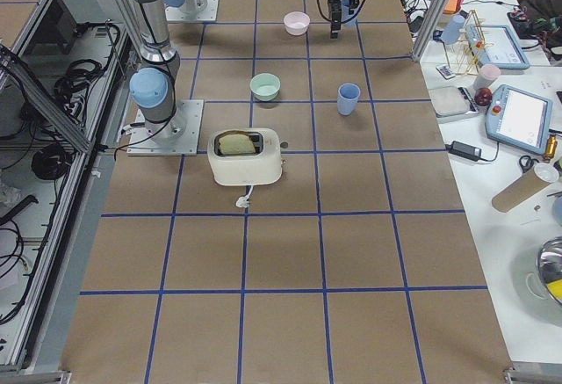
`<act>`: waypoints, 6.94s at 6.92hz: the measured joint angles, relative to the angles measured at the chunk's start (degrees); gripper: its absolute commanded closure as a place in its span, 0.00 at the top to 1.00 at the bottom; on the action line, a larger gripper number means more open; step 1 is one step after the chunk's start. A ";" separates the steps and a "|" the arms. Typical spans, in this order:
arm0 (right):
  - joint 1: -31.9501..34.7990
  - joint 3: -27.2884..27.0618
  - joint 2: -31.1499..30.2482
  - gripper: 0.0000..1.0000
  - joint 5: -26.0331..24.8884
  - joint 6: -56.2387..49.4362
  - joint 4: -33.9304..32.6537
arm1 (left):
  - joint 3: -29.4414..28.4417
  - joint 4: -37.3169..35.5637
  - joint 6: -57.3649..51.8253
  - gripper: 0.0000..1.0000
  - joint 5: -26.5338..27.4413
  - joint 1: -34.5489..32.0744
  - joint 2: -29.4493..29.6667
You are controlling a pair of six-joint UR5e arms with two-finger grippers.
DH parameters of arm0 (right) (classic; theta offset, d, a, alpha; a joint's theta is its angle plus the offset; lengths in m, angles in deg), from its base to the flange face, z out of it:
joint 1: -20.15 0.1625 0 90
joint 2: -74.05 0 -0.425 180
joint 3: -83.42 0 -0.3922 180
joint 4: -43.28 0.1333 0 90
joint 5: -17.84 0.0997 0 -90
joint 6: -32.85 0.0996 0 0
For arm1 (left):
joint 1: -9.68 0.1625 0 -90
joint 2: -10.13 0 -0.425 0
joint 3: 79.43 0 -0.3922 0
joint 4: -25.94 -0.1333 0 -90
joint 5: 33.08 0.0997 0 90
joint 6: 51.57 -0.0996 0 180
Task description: Stack blue cups with both arms
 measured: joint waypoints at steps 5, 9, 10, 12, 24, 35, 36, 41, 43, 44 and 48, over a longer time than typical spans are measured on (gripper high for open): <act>-0.02 0.00 0.00 1.00 -0.09 0.00 0.07 | 3.57 -1.90 8.68 1.00 -3.56 -8.93 1.40; 0.01 0.00 -0.01 1.00 -0.09 0.00 0.04 | 4.06 12.45 4.30 1.00 -4.86 -6.35 -7.65; -0.03 0.00 0.01 1.00 -0.09 -0.02 0.03 | 4.69 19.11 1.15 1.00 -5.04 -5.28 -12.52; -0.67 0.13 0.29 1.00 0.01 -0.59 -0.73 | 10.88 23.90 -3.42 1.00 -4.98 -2.96 -23.69; -6.53 -4.93 21.06 0.82 0.20 -0.91 -20.57 | 25.84 17.35 -13.40 1.00 -2.33 10.52 -40.35; 3.52 -10.08 10.46 0.00 2.23 5.53 -24.94 | 25.81 17.54 -13.48 1.00 -2.26 10.54 -40.35; 8.01 -9.53 9.72 0.00 1.67 11.08 -24.94 | 25.81 17.64 -13.48 1.00 -2.27 10.51 -40.37; 18.51 -7.38 10.78 0.00 -0.39 25.27 -24.45 | 25.80 17.81 -13.48 1.00 -2.27 10.57 -40.44; 18.64 -7.27 12.07 0.00 -0.40 25.54 -24.81 | 25.80 17.87 -13.48 1.00 -2.26 10.57 -40.44; 18.66 -7.10 12.81 0.01 -0.30 25.57 -24.99 | 25.80 17.88 -13.48 1.00 -2.26 10.59 -40.44; 18.62 -6.85 14.75 1.00 -0.13 25.56 -25.48 | 25.80 17.88 -13.48 1.00 -2.27 10.57 -40.44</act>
